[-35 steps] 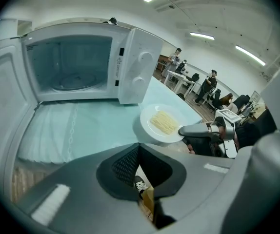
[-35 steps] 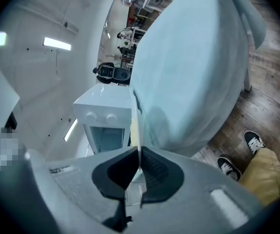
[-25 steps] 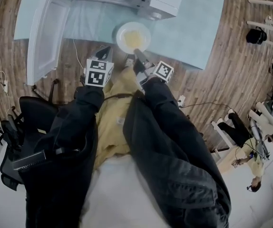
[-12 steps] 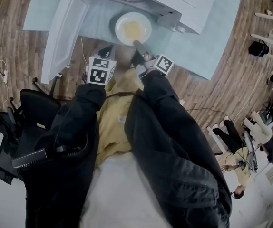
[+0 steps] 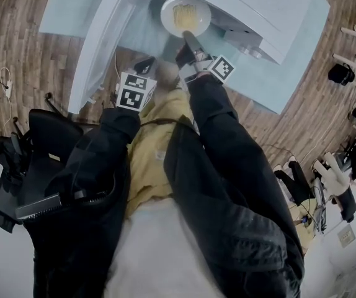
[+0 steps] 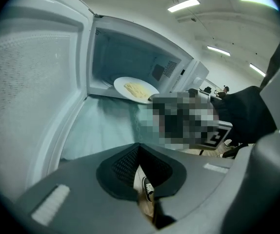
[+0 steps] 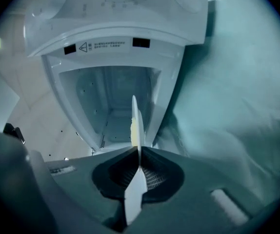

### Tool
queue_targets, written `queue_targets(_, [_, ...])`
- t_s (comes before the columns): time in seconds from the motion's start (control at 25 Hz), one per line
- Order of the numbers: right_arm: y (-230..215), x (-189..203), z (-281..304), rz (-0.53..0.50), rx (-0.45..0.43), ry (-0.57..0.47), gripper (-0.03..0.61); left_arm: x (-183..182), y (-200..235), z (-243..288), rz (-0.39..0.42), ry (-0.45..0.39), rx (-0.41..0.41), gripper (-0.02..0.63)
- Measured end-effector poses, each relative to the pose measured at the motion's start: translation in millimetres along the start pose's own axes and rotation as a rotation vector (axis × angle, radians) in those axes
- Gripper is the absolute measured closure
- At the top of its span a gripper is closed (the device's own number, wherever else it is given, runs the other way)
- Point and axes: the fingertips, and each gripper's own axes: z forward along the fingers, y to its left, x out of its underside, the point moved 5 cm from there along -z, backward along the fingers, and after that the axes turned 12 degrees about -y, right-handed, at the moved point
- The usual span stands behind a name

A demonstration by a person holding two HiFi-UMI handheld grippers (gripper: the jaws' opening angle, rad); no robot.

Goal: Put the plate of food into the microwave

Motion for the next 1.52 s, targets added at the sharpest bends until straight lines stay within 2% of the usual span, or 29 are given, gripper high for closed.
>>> queue_targets(0.24, [10, -10, 42, 0.003, -0.003, -0.062, 0.566, 4, 11, 0, -0.021, 0.009, 0.002, 0.617])
queue_targets(0.44, [10, -16, 63, -0.002, 0.029, -0.102, 0.568, 9, 20, 0, -0.016, 0.014, -0.013, 0.617])
queue_targets(1.04, [8, -22, 75, 0.039, 0.079, -0.169, 0.565, 13, 23, -4, -0.039, 0.013, -0.023, 0.617])
queue_targets(1.2, [9, -22, 77, 0.022, 0.084, -0.166, 0.563, 15, 22, -7, -0.043, 0.015, -0.020, 0.617])
queue_targets(1.32, [7, -19, 74, 0.011, 0.090, -0.133, 0.499, 16, 18, -9, -0.050, 0.019, -0.015, 0.617])
queue_targets(1.52, [10, -10, 57, -0.040, 0.064, -0.081, 0.485, 12, 12, -11, -0.049, 0.000, -0.006, 0.617])
